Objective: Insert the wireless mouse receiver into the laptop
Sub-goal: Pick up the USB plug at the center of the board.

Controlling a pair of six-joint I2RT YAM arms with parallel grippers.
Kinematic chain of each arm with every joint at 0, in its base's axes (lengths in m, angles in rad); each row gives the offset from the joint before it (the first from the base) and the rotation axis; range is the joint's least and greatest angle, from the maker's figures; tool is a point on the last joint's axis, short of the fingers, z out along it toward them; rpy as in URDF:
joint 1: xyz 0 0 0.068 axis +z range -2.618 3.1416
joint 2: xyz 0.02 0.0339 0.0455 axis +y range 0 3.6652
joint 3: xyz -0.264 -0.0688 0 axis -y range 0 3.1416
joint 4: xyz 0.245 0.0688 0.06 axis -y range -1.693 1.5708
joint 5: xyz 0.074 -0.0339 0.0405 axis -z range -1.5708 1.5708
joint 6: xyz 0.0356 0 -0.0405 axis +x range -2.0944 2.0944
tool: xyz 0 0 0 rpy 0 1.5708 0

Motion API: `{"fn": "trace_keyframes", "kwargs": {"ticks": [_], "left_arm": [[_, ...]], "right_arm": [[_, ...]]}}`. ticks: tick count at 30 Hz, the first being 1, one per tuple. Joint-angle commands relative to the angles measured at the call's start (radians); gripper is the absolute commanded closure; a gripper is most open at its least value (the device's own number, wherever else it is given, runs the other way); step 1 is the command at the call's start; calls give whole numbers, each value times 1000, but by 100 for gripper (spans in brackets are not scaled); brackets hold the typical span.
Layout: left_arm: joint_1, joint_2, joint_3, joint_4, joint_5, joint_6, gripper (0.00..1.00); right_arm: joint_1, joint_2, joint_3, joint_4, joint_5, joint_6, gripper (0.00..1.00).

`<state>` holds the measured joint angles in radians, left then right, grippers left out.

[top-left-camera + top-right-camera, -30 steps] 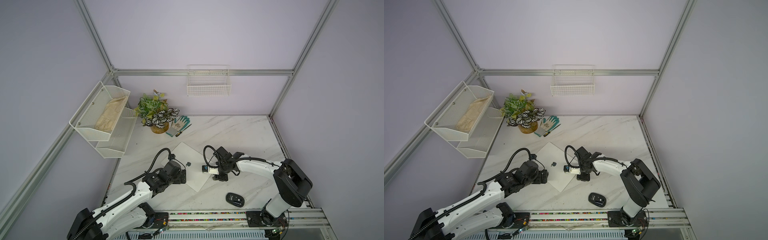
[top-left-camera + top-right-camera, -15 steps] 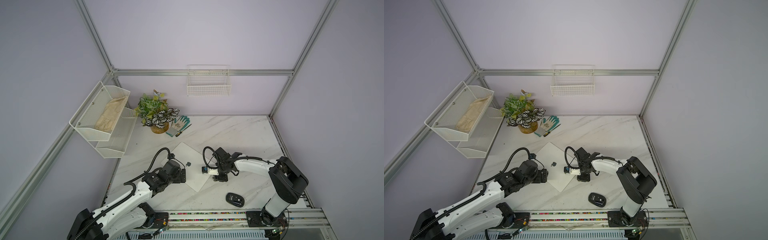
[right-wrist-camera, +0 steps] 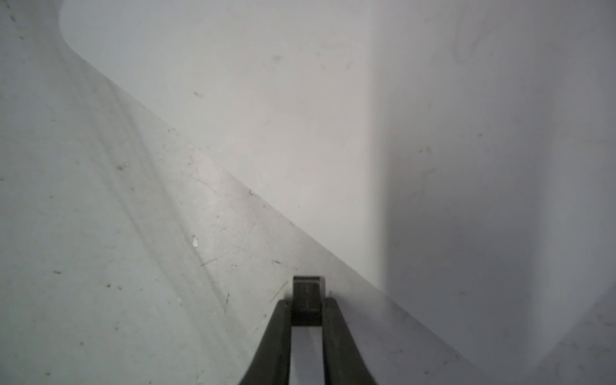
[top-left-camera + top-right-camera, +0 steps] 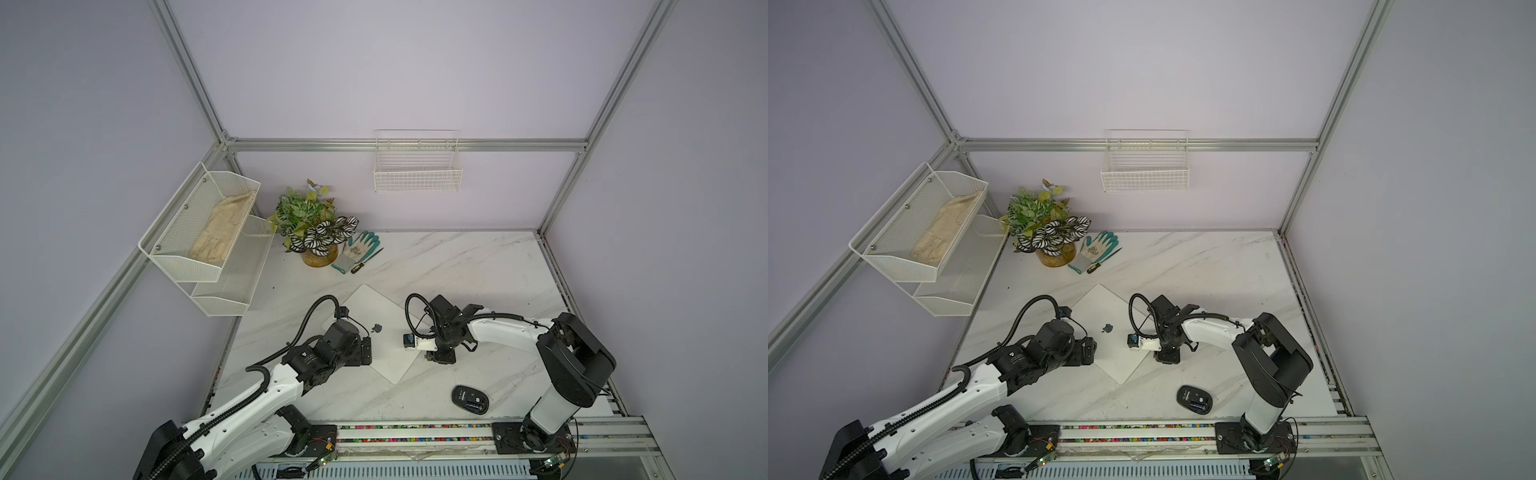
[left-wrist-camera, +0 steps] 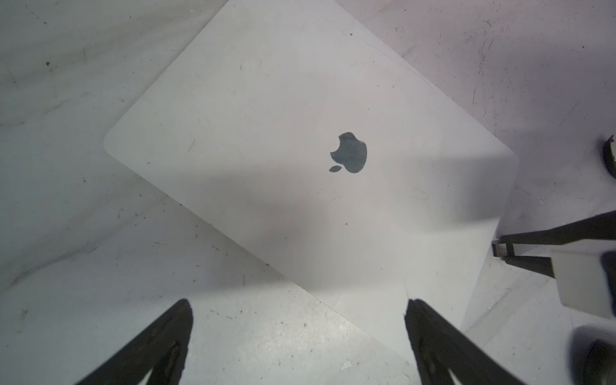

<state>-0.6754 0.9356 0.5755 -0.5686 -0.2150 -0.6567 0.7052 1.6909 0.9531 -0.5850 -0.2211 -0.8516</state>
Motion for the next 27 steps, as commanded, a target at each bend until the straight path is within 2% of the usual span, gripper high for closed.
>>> {"fn": "trace_keyframes", "kwargs": {"ticks": [1, 3, 9, 27], "left_arm": [[8, -27, -32, 21, -6, 18, 0], [10, -29, -33, 23, -7, 18, 0], [13, -33, -35, 24, -9, 20, 0], [14, -26, -32, 30, -4, 17, 0]], "right_arm": [[2, 38, 11, 5, 50, 9, 86], [4, 41, 16, 6, 59, 26, 91], [2, -1, 7, 29, 51, 89, 95], [-53, -83, -38, 74, 63, 273, 96]]}}
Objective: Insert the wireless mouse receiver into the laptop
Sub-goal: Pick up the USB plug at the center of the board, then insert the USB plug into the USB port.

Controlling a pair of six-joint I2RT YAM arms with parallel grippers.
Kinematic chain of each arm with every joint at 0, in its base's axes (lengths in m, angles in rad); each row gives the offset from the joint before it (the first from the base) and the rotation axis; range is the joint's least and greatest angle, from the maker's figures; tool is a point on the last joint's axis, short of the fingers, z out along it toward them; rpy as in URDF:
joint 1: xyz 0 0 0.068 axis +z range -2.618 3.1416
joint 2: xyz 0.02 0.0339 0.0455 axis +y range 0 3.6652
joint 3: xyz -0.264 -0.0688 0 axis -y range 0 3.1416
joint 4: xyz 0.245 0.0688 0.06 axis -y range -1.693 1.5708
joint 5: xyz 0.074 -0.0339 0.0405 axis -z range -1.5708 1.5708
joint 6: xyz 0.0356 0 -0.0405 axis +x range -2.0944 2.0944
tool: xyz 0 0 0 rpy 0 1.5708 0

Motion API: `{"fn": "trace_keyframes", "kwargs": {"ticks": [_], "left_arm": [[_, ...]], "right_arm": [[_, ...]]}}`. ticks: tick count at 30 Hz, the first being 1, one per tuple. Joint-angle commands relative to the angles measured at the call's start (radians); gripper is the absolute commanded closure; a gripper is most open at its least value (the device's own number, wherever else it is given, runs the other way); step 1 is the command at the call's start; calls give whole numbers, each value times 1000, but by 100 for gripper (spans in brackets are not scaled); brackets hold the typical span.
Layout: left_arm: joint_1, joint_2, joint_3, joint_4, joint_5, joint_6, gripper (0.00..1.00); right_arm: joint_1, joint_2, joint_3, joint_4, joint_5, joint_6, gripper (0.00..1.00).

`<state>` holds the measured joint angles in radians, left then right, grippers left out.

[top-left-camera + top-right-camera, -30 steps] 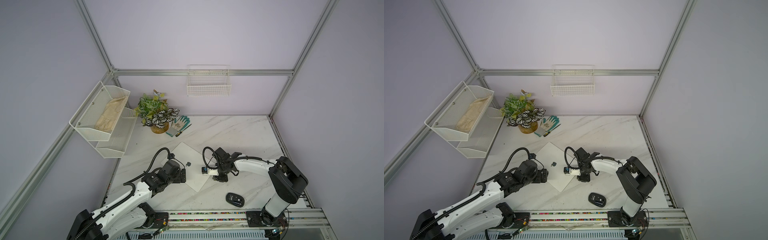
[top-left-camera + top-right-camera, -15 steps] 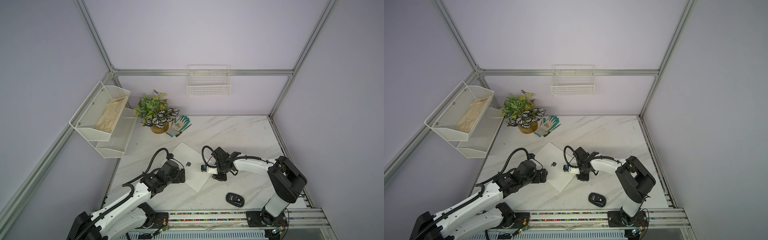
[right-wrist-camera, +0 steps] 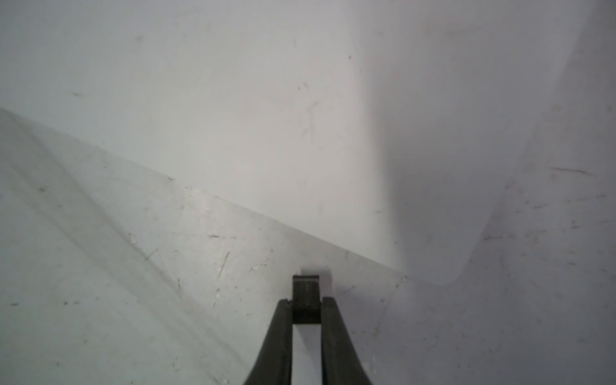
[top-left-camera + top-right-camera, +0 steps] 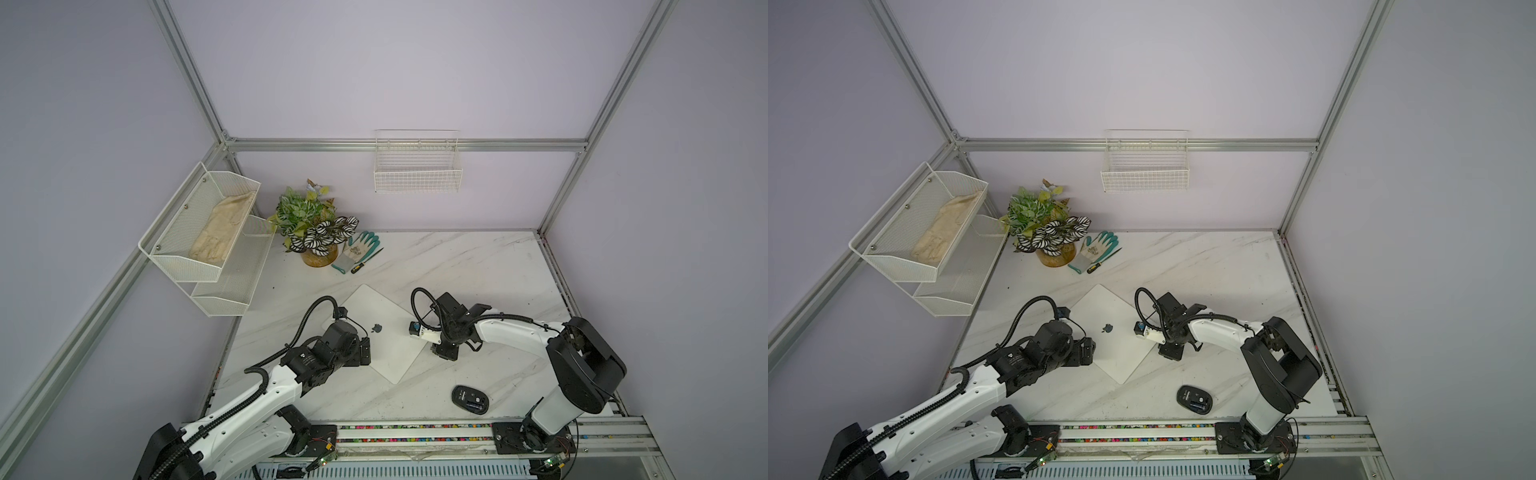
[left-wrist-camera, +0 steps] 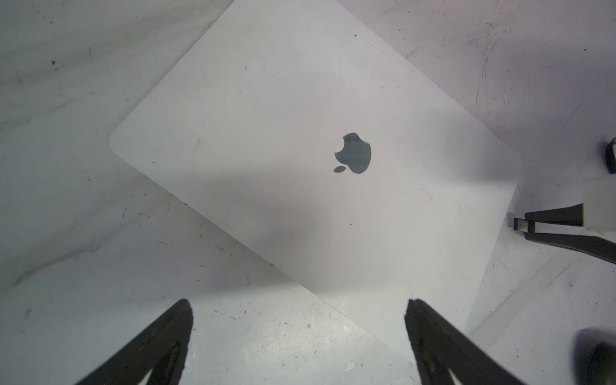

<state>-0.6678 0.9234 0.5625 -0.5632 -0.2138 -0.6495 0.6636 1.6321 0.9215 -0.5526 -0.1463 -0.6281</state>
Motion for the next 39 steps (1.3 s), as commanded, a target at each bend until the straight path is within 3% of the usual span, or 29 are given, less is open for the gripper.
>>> {"fn": "trace_keyframes", "kwargs": {"ticks": [1, 39], "left_arm": [[7, -13, -18, 25, -5, 11, 0], [7, -11, -24, 25, -9, 12, 0]], "right_arm": [[-15, -24, -4, 47, -22, 58, 96], [-25, 32, -1, 131, -73, 114, 97]]}}
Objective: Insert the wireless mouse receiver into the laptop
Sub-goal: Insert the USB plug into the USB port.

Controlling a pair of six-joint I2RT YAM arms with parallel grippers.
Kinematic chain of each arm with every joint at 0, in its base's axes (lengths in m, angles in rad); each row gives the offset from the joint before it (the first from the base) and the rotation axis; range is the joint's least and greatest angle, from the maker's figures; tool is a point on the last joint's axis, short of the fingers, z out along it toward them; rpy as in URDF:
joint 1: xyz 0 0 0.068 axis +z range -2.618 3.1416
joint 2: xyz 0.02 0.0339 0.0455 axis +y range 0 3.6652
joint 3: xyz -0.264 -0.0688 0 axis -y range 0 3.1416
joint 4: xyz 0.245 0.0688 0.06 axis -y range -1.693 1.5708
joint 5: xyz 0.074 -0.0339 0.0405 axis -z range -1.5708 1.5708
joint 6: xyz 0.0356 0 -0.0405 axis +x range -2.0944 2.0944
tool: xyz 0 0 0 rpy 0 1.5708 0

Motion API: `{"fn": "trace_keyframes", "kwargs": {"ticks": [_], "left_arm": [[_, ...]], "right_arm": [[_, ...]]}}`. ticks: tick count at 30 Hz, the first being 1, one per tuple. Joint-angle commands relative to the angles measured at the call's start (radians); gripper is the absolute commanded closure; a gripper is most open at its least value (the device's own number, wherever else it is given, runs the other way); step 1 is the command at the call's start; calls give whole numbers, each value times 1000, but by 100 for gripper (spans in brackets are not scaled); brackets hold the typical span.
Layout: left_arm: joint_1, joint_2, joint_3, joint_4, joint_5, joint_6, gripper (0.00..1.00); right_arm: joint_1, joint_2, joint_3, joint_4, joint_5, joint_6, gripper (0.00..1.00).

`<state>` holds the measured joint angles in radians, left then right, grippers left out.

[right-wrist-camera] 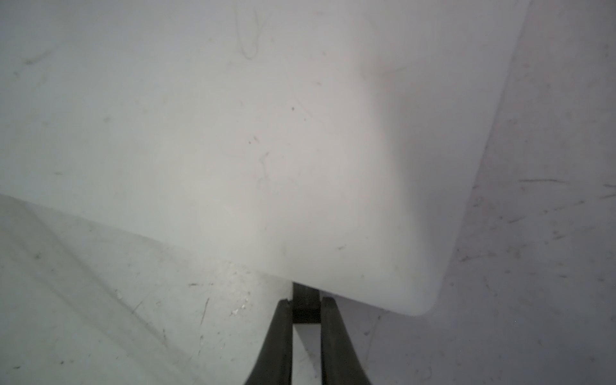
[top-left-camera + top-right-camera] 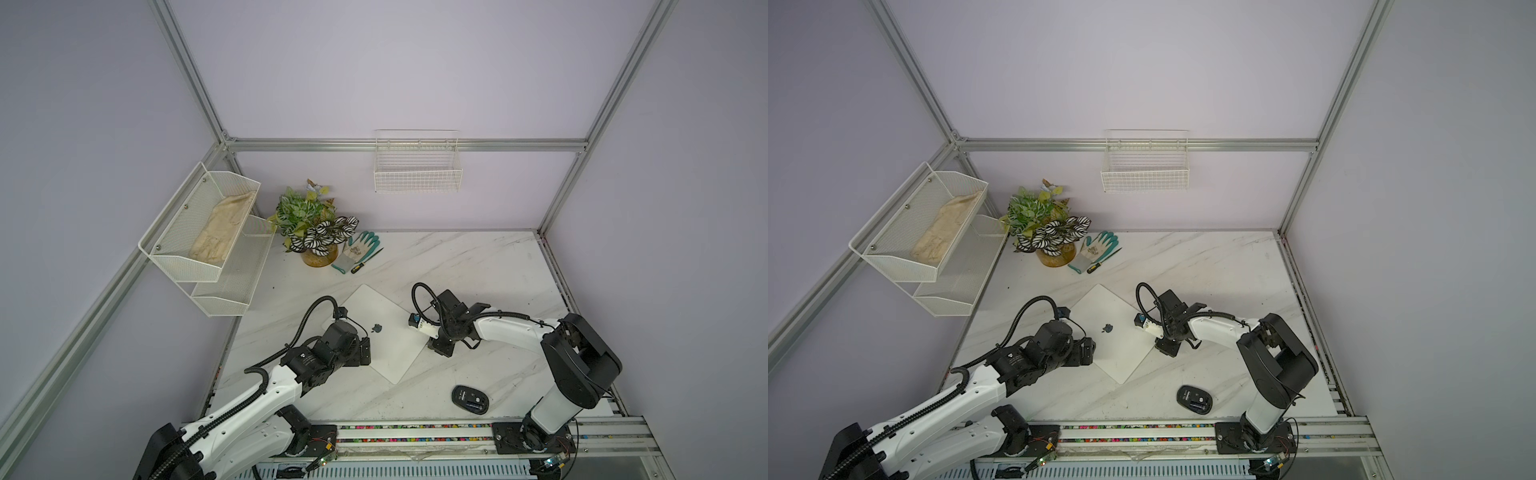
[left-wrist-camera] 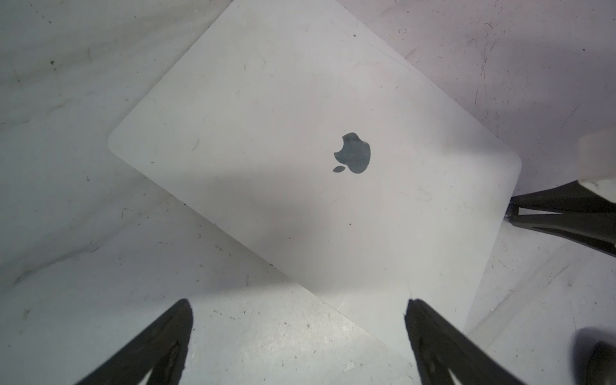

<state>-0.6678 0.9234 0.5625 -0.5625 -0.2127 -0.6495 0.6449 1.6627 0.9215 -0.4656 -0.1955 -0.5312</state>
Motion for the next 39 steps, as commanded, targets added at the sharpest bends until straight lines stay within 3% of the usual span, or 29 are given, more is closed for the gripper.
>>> {"fn": "trace_keyframes", "kwargs": {"ticks": [1, 39], "left_arm": [[7, -11, -23, 24, -10, 11, 0], [7, -3, -20, 25, -4, 17, 0]], "right_arm": [[-7, 2, 0, 45, -24, 19, 97], [-31, 23, -28, 212, 9, 209, 97]]}}
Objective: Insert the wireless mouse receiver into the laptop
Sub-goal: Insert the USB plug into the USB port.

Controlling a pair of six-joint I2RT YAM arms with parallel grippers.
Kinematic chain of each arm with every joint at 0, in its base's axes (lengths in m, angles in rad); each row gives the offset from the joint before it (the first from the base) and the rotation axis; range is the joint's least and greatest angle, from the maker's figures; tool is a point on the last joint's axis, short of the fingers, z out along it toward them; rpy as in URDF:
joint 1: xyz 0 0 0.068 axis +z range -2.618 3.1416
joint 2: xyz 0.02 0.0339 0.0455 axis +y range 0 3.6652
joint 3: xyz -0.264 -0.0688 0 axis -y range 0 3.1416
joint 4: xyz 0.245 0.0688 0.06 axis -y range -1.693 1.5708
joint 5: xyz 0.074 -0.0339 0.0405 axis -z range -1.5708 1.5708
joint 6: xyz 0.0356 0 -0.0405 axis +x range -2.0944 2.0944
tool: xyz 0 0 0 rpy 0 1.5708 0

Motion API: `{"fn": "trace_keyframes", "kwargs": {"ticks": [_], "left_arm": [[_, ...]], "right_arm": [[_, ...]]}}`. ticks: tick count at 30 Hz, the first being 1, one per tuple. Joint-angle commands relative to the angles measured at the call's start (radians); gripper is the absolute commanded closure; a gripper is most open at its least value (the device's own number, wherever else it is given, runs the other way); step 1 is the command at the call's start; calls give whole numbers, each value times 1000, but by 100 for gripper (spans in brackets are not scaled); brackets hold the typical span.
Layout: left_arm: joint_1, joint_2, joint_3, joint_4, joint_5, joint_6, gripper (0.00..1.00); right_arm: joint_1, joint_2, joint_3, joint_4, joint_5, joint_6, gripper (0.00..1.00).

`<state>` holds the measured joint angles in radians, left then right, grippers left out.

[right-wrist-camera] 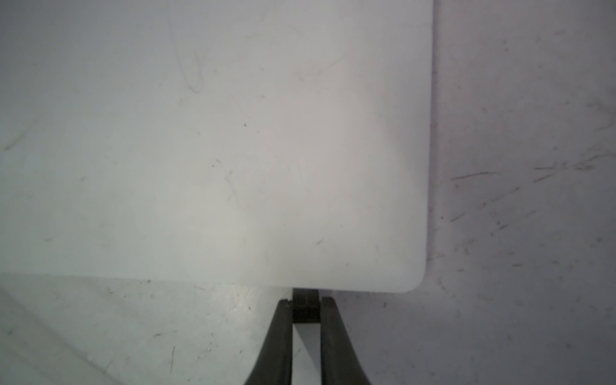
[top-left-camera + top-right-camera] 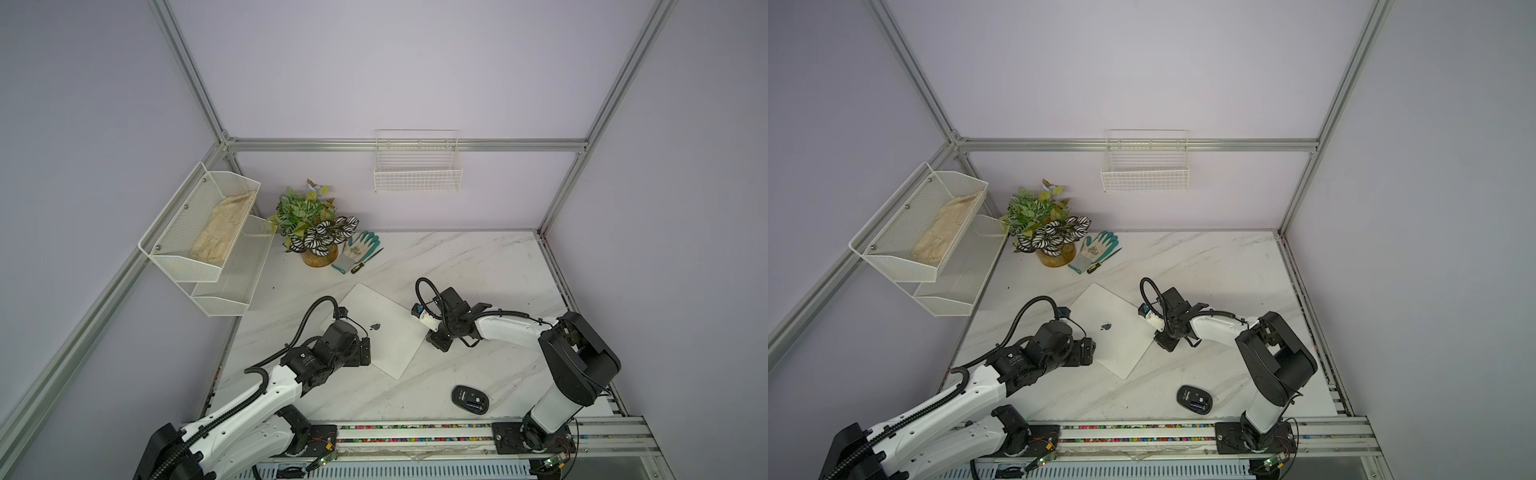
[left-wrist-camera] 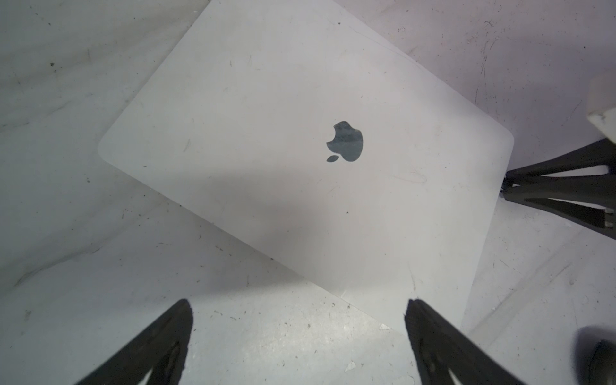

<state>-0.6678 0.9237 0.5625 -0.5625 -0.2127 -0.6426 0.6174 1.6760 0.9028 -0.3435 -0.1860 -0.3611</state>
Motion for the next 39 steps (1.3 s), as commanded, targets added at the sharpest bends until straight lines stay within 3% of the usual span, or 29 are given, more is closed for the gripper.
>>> {"fn": "trace_keyframes", "kwargs": {"ticks": [1, 17, 24, 31, 34, 39], "left_arm": [[7, -5, -21, 25, -5, 11, 0], [7, -1, -23, 25, -3, 7, 0], [7, -3, -21, 24, -7, 6, 0], [7, -4, -12, 18, -20, 3, 0], [7, -5, 2, 10, -27, 1, 0], [7, -4, 19, 7, -30, -4, 0]], "right_arm": [[-4, 9, -11, 97, 0, 46, 97], [17, 31, -16, 145, 26, 65, 95], [18, -17, -19, 127, 57, 63, 72], [18, -177, -19, 71, 120, 149, 53], [18, -199, 23, -37, 147, 240, 54], [18, -163, 102, -252, 145, 469, 73]]}}
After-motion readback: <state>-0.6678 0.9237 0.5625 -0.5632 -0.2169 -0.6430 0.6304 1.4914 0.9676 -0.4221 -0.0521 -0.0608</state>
